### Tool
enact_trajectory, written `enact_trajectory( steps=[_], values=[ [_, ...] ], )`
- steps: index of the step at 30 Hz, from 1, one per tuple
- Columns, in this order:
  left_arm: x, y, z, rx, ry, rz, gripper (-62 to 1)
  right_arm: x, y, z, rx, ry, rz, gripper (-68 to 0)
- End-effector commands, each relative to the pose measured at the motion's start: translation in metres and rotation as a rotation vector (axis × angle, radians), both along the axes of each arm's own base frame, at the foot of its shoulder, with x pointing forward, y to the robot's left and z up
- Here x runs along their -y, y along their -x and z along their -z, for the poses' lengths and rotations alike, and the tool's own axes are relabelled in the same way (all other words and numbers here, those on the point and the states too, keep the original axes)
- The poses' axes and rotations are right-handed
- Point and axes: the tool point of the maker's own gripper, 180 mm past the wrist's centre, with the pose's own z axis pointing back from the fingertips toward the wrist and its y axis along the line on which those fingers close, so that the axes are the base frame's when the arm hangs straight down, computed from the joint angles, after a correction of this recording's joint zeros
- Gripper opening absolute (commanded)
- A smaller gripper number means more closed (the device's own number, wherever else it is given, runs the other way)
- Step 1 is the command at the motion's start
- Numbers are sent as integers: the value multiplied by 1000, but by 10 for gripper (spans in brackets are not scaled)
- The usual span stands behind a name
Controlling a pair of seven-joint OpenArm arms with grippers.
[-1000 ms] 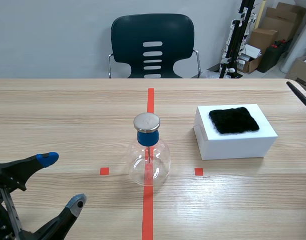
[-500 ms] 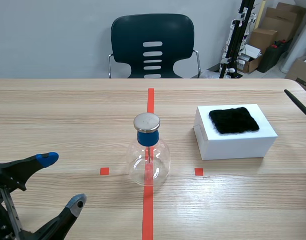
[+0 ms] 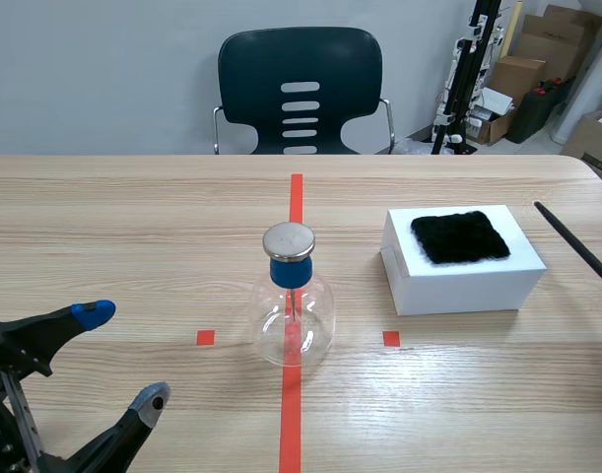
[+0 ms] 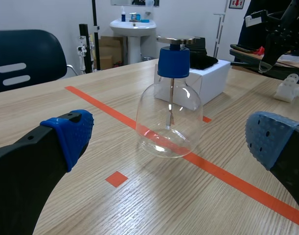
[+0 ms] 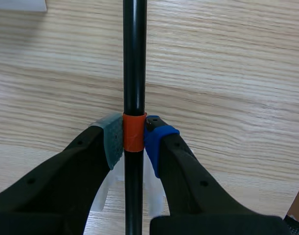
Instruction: Do the electroscope experiment. put the rod down on the box
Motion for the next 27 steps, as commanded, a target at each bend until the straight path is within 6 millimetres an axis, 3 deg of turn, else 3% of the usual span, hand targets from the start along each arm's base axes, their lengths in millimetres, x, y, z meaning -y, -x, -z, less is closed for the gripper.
enact_trajectory(
  steps=[1,12,27],
  values=[
    [-3,-4,-10,31,21,-2,14,4,-14,-13,40,21,-6,-669],
    [-3,-4,-10,31,21,-2,14,9,-12,6,29,40,17,-669],
    [-3,-4,-10,31,21,-2,14,8,-21,16,72,51,22,-669]
  ],
)
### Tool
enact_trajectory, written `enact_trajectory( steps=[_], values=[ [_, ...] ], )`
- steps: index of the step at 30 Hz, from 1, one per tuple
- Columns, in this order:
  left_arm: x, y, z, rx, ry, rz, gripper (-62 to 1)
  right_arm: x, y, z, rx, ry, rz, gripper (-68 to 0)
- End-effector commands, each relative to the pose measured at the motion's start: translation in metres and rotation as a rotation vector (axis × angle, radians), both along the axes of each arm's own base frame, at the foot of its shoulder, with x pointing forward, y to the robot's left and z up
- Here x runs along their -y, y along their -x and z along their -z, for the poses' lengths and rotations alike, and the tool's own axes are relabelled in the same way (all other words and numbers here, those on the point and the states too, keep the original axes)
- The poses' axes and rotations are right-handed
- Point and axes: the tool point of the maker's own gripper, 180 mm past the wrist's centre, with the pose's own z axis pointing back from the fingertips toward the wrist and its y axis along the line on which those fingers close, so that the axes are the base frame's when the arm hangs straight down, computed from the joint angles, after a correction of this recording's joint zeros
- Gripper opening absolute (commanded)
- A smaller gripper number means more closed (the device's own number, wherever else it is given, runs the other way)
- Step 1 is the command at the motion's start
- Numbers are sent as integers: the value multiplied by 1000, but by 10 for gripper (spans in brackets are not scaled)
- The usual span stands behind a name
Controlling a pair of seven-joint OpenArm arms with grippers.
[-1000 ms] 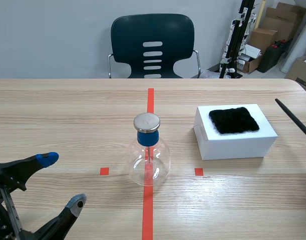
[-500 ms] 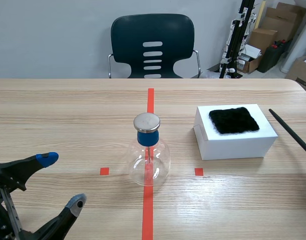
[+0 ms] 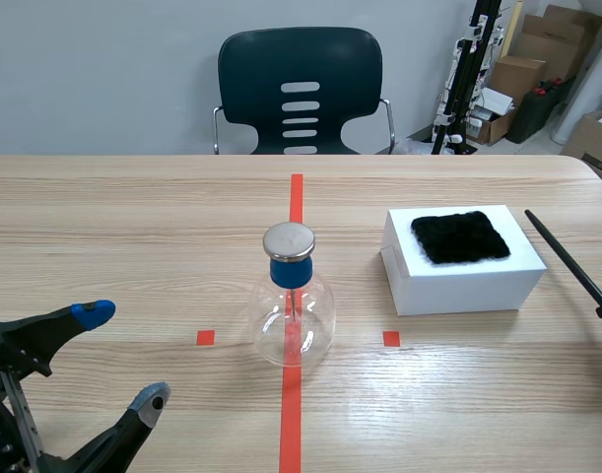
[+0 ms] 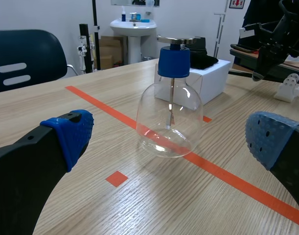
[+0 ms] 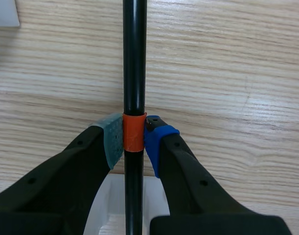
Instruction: Do the electroscope experiment. put the rod down on the box
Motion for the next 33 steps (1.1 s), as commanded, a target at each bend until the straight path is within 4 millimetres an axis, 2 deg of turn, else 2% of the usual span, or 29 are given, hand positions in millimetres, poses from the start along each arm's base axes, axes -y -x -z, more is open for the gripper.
enact_trajectory(
  steps=[1,24,33],
  values=[
    [-3,-4,-10,31,21,-2,14,5,-11,-10,31,14,-4,-669],
    [-3,-4,-10,31,21,-2,14,-6,7,9,-54,-6,18,-669],
    [-3,-4,-10,31,21,-2,14,-6,6,8,-47,-13,20,-669]
  ],
)
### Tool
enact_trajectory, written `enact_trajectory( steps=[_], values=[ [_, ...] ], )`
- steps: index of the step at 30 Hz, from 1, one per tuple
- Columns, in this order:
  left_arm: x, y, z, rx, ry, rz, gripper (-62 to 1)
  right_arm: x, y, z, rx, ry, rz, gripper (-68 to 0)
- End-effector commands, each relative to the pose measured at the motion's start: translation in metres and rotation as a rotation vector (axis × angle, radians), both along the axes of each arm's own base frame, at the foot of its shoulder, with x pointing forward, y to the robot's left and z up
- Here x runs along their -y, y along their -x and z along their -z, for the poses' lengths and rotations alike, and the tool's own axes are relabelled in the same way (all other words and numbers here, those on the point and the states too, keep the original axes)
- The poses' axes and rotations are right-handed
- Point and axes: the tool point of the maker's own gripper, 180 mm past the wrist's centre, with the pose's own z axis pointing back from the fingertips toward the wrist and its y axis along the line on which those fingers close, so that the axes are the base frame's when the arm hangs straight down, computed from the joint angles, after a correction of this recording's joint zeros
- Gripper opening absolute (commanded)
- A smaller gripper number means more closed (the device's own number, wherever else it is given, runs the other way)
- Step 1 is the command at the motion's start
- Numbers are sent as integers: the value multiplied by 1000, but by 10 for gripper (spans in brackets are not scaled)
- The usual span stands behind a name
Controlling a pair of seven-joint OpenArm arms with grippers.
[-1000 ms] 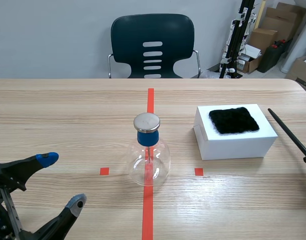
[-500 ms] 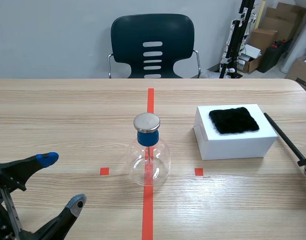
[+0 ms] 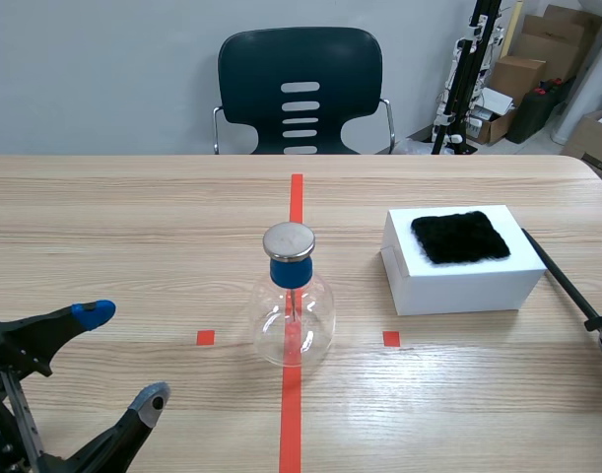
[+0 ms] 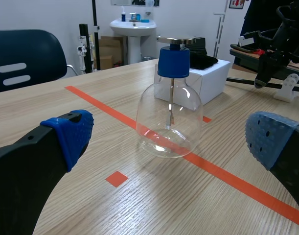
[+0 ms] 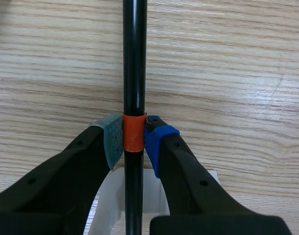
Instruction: Do the electroscope experiment. put the rod down on the box
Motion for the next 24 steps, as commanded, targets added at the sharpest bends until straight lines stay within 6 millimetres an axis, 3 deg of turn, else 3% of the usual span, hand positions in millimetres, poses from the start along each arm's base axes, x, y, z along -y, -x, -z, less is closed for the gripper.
enact_trajectory(
  steps=[1,10,24],
  values=[
    [-3,-4,-10,31,21,-2,14,3,-8,-7,26,2,4,-669],
    [-3,-4,-10,31,21,-2,14,3,-13,-9,58,0,5,-659],
    [-3,-4,-10,31,21,-2,14,15,-17,-12,77,43,73,-223]
  ],
)
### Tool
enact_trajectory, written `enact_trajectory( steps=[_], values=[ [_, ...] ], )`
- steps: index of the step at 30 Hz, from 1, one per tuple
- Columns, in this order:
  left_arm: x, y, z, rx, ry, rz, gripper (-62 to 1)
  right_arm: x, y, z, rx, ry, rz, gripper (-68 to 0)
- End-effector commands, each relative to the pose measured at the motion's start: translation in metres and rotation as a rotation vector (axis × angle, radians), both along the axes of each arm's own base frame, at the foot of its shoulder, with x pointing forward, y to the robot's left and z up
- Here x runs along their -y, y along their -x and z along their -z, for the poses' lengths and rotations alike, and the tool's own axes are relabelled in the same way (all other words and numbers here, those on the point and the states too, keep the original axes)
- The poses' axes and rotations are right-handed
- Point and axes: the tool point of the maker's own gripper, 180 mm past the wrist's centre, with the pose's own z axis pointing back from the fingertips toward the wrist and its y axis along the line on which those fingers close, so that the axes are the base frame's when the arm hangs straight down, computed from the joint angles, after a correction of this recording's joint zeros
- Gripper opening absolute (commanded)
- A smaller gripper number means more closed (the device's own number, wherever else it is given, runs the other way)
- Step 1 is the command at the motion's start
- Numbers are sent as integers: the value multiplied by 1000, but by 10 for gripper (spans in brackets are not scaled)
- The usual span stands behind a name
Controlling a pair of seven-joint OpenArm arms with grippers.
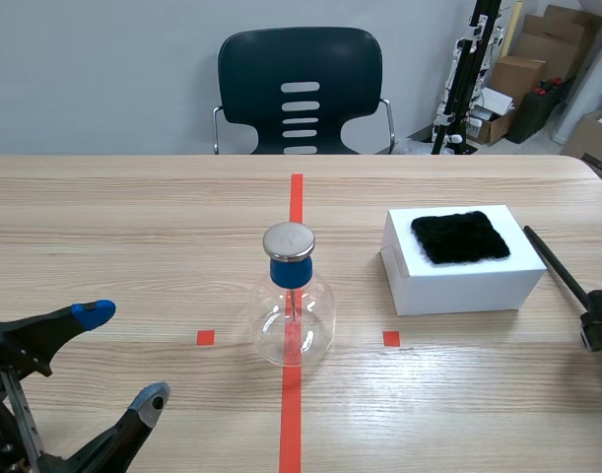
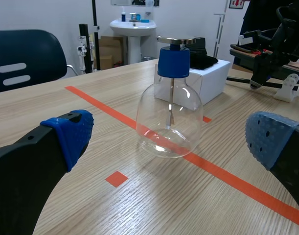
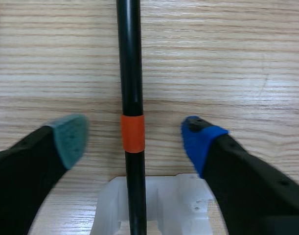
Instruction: Do the electroscope experiment. put the rod down on the box
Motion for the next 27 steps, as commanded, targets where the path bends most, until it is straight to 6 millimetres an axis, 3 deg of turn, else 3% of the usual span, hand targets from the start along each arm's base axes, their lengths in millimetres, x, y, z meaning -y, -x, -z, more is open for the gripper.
enact_trajectory(
  steps=[1,8,20,27],
  values=[
    [-3,-4,-10,31,21,-2,14,10,-10,-11,37,26,2,-189],
    [-3,-4,-10,31,21,-2,14,23,-25,-30,126,67,-15,-64],
    [-3,-4,-10,31,20,-2,14,34,-59,-70,453,98,-123,-65],
    [-3,-4,-10,31,21,-2,14,26,-79,-115,712,134,-233,-65]
  ],
)
